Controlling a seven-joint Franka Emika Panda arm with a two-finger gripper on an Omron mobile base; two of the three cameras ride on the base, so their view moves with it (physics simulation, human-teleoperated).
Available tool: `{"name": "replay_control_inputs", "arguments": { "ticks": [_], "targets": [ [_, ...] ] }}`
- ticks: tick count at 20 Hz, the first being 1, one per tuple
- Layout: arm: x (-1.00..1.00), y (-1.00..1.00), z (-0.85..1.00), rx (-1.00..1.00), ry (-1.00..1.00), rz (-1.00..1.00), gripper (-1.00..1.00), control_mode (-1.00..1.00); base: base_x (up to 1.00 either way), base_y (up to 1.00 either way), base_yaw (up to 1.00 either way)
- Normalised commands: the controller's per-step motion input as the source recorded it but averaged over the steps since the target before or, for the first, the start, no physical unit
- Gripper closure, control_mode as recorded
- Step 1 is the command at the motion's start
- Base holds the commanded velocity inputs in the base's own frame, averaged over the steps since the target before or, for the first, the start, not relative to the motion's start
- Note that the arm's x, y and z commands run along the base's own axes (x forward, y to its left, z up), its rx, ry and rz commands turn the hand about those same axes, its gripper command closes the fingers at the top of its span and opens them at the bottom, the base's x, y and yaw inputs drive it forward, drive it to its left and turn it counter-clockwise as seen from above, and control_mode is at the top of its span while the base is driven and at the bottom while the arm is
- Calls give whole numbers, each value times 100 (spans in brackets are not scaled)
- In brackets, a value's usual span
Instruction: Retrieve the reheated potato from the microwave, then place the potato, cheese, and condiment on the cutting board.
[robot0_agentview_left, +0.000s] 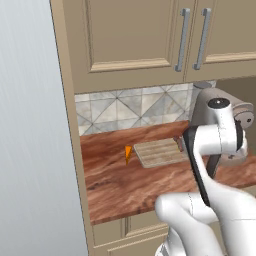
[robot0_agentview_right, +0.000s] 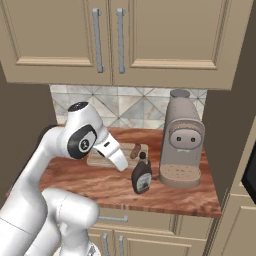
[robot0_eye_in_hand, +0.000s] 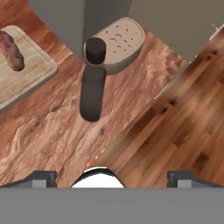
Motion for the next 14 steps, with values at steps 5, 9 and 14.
{"name": "replay_control_inputs", "arguments": {
  "ticks": [5, 9, 14],
  "targets": [
    [28, -7, -3, 7, 8, 0, -100, -100, 0, 0, 0],
    [2, -6, -15, 11, -1, 0, -100, -100, 0, 0, 0],
    [-1, -21, -23, 4, -15, 0, -100, -100, 0, 0, 0]
  ]
}}
